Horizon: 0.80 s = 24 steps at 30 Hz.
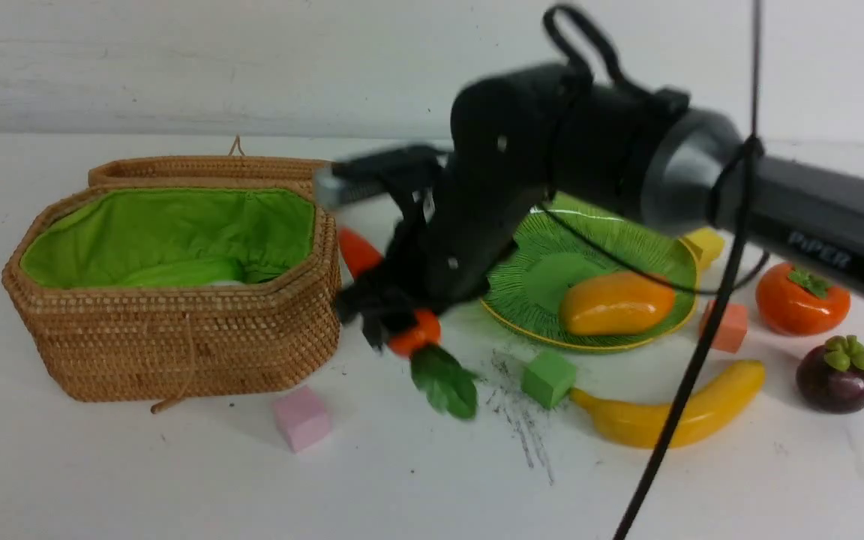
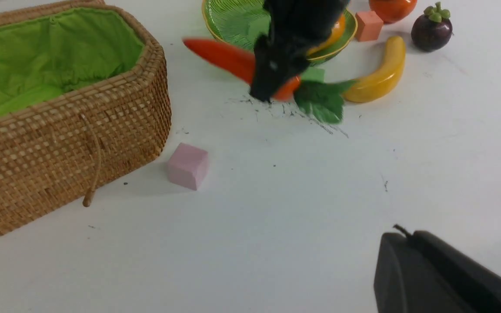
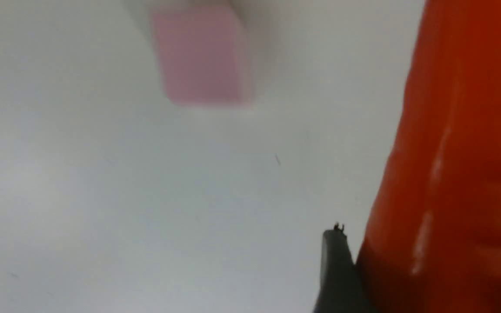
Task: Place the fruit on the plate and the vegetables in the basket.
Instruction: Use the right arm to grab a carrot and put it into the left basket
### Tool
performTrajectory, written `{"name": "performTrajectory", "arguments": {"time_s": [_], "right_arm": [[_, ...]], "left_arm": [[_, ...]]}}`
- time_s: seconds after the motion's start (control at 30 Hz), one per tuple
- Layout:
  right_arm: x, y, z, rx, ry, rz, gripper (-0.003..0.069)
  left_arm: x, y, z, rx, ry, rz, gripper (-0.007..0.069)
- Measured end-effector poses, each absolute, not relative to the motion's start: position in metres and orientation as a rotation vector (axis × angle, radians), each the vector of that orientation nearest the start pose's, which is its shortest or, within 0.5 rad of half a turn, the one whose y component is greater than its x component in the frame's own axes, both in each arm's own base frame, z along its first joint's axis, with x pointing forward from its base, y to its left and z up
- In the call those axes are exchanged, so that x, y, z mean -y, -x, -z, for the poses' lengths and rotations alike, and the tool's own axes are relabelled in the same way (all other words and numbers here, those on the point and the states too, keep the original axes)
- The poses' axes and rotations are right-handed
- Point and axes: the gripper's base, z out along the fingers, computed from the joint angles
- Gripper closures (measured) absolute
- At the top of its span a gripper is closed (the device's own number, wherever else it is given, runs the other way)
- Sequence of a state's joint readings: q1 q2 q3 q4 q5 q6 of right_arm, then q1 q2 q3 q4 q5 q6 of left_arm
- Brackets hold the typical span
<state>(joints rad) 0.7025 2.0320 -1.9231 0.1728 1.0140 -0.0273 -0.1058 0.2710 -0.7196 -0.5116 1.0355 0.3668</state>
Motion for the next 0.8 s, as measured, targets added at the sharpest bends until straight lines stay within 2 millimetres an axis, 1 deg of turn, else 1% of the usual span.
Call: {"name": "performTrajectory", "arguments": {"time_s": [0.03, 0.07, 0.1, 0.13, 0.17, 0.2, 0.23, 0.27, 0.33, 0.37, 0.4, 0.43, 0.5, 0.57, 0.63, 0.7, 0.73, 0.77, 0.8], "right_arm": [[-0.31, -0.341, -0.317, -2.416, 0.904, -0.483, 0.0268], [-0.319, -0.34, -0.343, -2.263, 0.941, -0.528, 0.0268], [-0.326, -0.341, -0.356, -2.157, 0.969, -0.55, 0.0268], [-0.333, -0.342, -0.364, -2.054, 1.001, -0.563, 0.0268], [-0.341, -0.346, -0.368, -1.939, 1.032, -0.567, 0.0268], [-0.343, -0.347, -0.369, -1.911, 1.051, -0.559, 0.0268], [-0.354, -0.353, -0.365, -1.799, 1.073, -0.558, 0.0268], [-0.361, -0.358, -0.358, -1.748, 1.073, -0.56, 0.0268], [-0.376, -0.367, -0.337, -1.652, 1.116, -0.524, 0.0268], [-0.377, -0.368, -0.335, -1.643, 1.113, -0.524, 0.0268], [-0.385, -0.373, -0.32, -1.609, 1.147, -0.494, 0.0268], [-0.388, -0.375, -0.312, -1.591, 1.16, -0.48, 0.0261], [-0.392, -0.377, -0.305, -1.568, 1.166, -0.46, 0.0215], [-0.393, -0.378, -0.306, -1.548, 1.154, -0.451, 0.0105], [-0.393, -0.378, -0.309, -1.536, 1.146, -0.446, 0.0018], [-0.39, -0.376, -0.315, -1.534, 1.157, -0.449, -0.0009], [-0.386, -0.369, -0.324, -1.547, 1.194, -0.465, -0.0011], [-0.385, -0.366, -0.327, -1.56, 1.212, -0.474, -0.0006], [-0.381, -0.361, -0.336, -1.571, 1.221, -0.488, 0.0004]], "left_arm": [[0.04, -0.014, -0.348, -1.932, -0.463, 0.446, 0.0638], [0.04, -0.014, -0.349, -1.922, -0.458, 0.442, 0.0638], [0.039, -0.014, -0.349, -1.918, -0.455, 0.441, 0.0638], [0.039, -0.014, -0.349, -1.918, -0.455, 0.441, 0.0638], [0.039, -0.014, -0.349, -1.918, -0.455, 0.441, 0.0638], [0.039, -0.014, -0.349, -1.918, -0.455, 0.441, 0.0638], [0.039, -0.014, -0.349, -1.918, -0.455, 0.441, 0.0638], [0.039, -0.014, -0.349, -1.917, -0.454, 0.441, 0.0638], [0.039, -0.014, -0.349, -1.917, -0.454, 0.441, 0.0638], [0.039, -0.014, -0.349, -1.917, -0.454, 0.441, 0.0638], [0.039, -0.014, -0.349, -1.918, -0.455, 0.441, 0.0638], [0.039, -0.014, -0.349, -1.918, -0.455, 0.441, 0.0638], [0.039, -0.014, -0.349, -1.918, -0.455, 0.441, 0.0638], [0.039, -0.014, -0.349, -1.918, -0.455, 0.441, 0.0638], [0.039, -0.014, -0.349, -1.919, -0.455, 0.44, 0.0638], [0.04, -0.014, -0.349, -1.92, -0.456, 0.441, 0.0638], [0.039, -0.014, -0.349, -1.92, -0.456, 0.44, 0.0638], [0.039, -0.014, -0.349, -1.92, -0.456, 0.44, 0.0638], [0.04, -0.014, -0.349, -1.92, -0.456, 0.442, 0.0638]]}}
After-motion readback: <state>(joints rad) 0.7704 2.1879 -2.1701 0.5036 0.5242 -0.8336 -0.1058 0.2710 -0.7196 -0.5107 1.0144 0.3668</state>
